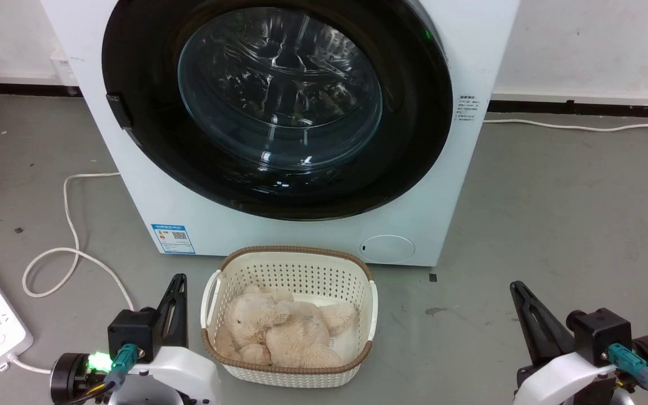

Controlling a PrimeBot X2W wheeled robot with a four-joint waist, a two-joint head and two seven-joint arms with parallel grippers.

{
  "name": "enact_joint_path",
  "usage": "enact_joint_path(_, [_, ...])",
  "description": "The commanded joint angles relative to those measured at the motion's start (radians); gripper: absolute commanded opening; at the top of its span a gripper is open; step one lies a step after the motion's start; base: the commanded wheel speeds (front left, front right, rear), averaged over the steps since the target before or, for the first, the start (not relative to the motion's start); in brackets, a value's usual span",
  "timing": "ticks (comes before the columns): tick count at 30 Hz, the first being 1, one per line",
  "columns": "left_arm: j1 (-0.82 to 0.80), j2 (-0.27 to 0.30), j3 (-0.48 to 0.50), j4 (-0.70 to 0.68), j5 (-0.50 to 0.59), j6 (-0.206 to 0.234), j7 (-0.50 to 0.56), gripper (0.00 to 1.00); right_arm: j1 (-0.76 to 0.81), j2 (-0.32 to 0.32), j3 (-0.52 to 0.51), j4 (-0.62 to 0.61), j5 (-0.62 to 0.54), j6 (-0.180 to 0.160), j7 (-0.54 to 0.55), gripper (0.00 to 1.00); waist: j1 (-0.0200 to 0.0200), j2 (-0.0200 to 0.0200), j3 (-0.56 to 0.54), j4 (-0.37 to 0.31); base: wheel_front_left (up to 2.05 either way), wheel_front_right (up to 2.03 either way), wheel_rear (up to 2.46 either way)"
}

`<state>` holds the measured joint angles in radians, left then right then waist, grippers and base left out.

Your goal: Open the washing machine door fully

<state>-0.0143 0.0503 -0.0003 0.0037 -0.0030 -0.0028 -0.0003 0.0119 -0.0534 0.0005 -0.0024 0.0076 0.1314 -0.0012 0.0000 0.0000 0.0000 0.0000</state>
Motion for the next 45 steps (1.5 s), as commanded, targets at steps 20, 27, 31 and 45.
enact_joint_path(20, [0.001,0.0,-0.023,-0.011,-0.011,0.013,-0.033,1.0,-0.003,0.0,-0.003,-0.006,0.018,0.0,-0.033,1.0,0.0,0.0,0.017,-0.001,0.0,0.0,0.0])
enact_joint_path(27, [-0.013,0.0,-0.035,-0.024,-0.019,0.019,-0.048,1.0,-0.038,-0.018,-0.008,-0.005,0.035,0.0,-0.045,1.0,0.0,0.0,0.053,0.004,0.0,0.0,0.0])
enact_joint_path(31, [-0.026,0.0,-0.044,-0.032,-0.023,0.023,-0.056,1.0,-0.068,-0.033,-0.014,-0.005,0.044,0.0,-0.051,1.0,0.0,0.0,0.077,0.011,0.0,0.0,0.0])
enact_joint_path(45, [-0.063,0.0,-0.067,-0.064,-0.033,0.04,-0.085,1.0,-0.219,-0.097,-0.026,-0.012,0.11,0.0,-0.031,1.0,0.0,0.0,0.15,0.035,0.0,0.0,0.0])
